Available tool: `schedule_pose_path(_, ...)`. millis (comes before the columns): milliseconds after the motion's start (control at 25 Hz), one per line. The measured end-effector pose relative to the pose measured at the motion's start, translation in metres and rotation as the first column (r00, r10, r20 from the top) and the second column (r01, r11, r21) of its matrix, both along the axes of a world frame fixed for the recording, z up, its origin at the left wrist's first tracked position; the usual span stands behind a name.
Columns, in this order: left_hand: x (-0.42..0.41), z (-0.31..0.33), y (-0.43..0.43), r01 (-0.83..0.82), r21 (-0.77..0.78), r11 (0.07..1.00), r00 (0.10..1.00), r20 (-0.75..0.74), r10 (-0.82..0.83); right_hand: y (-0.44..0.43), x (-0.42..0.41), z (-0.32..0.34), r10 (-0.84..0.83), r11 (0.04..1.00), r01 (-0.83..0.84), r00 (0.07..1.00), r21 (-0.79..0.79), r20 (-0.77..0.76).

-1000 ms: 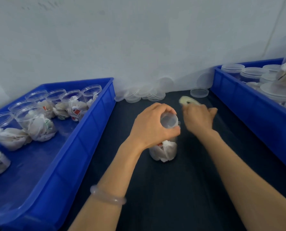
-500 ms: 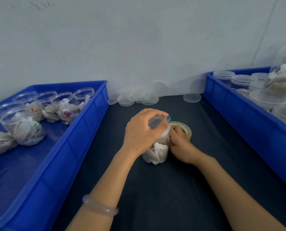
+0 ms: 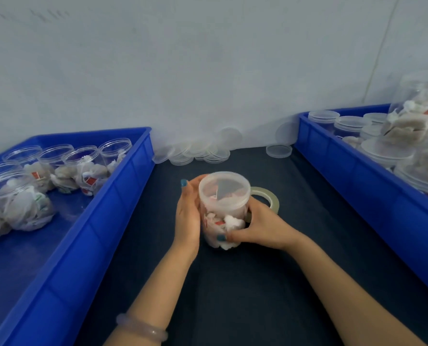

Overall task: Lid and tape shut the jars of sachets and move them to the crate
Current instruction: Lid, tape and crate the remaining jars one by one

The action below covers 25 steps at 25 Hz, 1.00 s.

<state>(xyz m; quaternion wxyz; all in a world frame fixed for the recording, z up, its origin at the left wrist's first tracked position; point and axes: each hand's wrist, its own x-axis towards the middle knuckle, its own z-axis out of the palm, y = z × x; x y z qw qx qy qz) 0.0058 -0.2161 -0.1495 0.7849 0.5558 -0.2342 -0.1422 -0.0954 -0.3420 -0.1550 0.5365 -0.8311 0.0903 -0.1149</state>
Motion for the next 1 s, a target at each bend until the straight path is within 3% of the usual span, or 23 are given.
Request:
schedule_pose_path(80, 0.009, -0.002, 0.002, -0.035, 0.041, 0.999, 0.991, -0.129, 0.040, -0.005, -0.002, 0.012, -0.086, 0.995, 0.077, 0.988, 0.069, 0.130)
schedule_pose_path(200, 0.017, -0.006, 0.002, -0.080, 0.152, 0.985, 0.986, -0.130, 0.100, -0.036, 0.000, 0.047, -0.380, 0.925, 0.356, 0.865, 0.135, 0.328)
schedule_pose_path(320, 0.016, -0.008, 0.001, -0.056, 0.212, 0.976, 0.992, -0.102, 0.079, -0.100, 0.005, 0.084, -0.664, 0.722, 0.685, 0.648, 0.095, 0.374)
schedule_pose_path(440, 0.015, -0.011, -0.001, 0.006, 0.264, 0.964, 0.992, -0.120, 0.027, -0.165, 0.006, 0.107, -0.833, 0.502, 0.864, 0.472, 0.037, 0.290)
schedule_pose_path(600, 0.016, -0.014, -0.003, 0.027, 0.287, 0.957, 0.993, -0.121, 0.008, -0.206, 0.004, 0.103, -0.879, 0.445, 0.894, 0.446, -0.047, 0.169)
schedule_pose_path(1000, 0.015, -0.014, -0.003, 0.023, 0.321, 0.947, 0.996, -0.088, 0.006, -0.229, 0.001, 0.099, -0.937, 0.277, 0.912, 0.326, -0.302, 0.126)
